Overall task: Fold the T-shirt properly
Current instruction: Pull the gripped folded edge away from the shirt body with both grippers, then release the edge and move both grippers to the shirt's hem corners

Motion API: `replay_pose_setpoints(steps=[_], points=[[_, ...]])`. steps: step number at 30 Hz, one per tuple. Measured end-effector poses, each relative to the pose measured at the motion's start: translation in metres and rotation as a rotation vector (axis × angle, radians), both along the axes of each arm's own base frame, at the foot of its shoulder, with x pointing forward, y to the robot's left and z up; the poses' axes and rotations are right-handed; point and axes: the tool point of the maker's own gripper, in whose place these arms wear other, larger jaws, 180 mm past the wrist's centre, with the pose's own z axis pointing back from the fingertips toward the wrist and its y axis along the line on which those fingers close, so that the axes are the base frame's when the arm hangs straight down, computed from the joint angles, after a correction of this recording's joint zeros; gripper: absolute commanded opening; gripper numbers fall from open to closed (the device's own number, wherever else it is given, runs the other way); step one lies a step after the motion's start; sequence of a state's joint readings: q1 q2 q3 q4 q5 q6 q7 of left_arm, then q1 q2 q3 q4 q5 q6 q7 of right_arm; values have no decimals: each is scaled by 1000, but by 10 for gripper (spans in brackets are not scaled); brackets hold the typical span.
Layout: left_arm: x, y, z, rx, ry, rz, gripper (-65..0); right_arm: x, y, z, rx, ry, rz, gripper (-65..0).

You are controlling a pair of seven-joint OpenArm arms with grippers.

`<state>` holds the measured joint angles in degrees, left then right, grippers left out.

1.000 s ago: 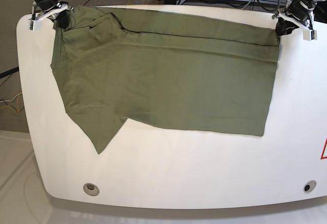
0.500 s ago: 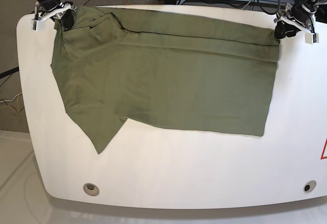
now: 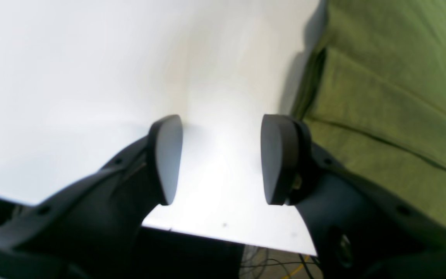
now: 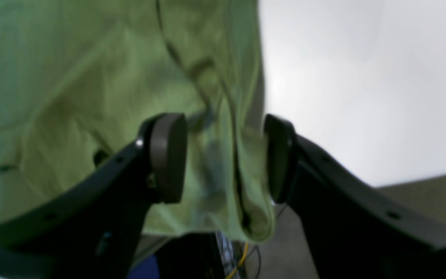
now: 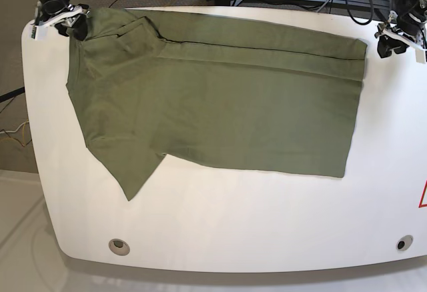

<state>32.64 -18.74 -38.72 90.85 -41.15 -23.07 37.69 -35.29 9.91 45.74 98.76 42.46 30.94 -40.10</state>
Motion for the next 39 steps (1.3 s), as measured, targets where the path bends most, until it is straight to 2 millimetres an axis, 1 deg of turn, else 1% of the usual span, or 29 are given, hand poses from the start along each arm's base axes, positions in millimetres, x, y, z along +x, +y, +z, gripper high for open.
replay_pose_setpoints(steps=[6,9,11,15,16,18,19,21,22,23,25,27,29,31,33,35,37,39], points=[[-2,5,0,37,13,-2,-334,12,-28,22,-62,-61,-57,-316],[-4,6,1,43,18,-1,-334,18,-28,25,-71,-70,-40,-316],[-3,5,2,43,16,-4,-335,24,-24,24,-65,-71,-25,-315],[-3,-6,5,34,12,-45,-334,32,-13,12,-64,-19,23,-308],[-2,-8,6,25,4,-49,-333,34,-12,12,-61,-25,27,-306],[-2,-7,6,28,5,-46,-332,40,-7,11,-61,-28,47,-297],[-3,-6,5,31,10,-37,-331,41,-5,11,-64,-27,56,-280],[-3,-6,5,33,13,-38,-329,41,0,5,-84,-1,87,-256],[-3,-6,5,33,12,-40,-328,40,8,-3,-89,33,112,-248],[-4,-7,5,34,12,-43,-328,39,10,-5,-104,36,122,-241],[-3,-7,6,37,10,-48,-327,36,26,-11,-83,53,175,-228],[-1,-8,8,39,3,-51,-328,35,35,-14,-64,57,190,-219],[0,-9,8,35,-3,-53,-329,37,34,-12,-73,54,191,-215],[2,-8,9,34,-7,-52,-331,41,30,-8,-89,42,189,-215],[4,-6,11,39,-12,-53,-332,51,21,1,-115,18,189,-217],[9,-5,13,42,-21,-58,-332,67,9,13,-152,-10,199,-221],[18,-3,18,47,-41,-60,-332,87,-3,29,-192,-57,205,-225],[28,-2,23,52,-67,-65,-331,114,-15,52,-227,-134,200,-230]])
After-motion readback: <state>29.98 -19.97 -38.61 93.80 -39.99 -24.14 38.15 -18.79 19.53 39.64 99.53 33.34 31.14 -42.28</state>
